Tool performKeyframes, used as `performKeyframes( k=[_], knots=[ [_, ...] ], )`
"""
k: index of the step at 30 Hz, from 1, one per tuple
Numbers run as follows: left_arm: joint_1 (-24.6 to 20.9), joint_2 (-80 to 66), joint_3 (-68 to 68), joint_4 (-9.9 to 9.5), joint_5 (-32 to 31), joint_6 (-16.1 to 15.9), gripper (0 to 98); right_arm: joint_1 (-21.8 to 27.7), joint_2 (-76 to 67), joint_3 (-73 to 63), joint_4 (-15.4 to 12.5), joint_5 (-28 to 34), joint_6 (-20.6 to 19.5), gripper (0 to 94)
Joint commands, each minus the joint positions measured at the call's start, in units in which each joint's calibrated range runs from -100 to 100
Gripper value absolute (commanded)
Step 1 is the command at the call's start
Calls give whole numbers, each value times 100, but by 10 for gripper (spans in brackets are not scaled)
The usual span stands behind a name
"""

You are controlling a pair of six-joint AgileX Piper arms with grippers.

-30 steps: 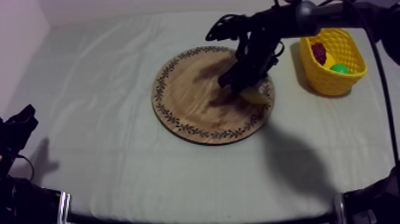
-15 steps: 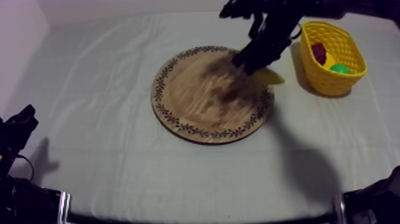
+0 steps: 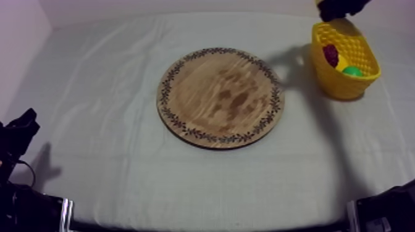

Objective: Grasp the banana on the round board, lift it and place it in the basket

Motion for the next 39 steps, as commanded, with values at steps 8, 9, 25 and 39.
performKeyframes(
  k=[8,9,25,39],
  knots=[
    [-1,3,4,0,1,1,1,345,212,477,96,-448,97,229],
    [-1,3,4,0,1,1,1,345,249,495,89,-467,103,229],
    [-1,3,4,0,1,1,1,565,1370,176,-62,-761,238,228],
    [-1,3,4,0,1,1,1,524,1495,360,67,-1181,33,500]
  ],
)
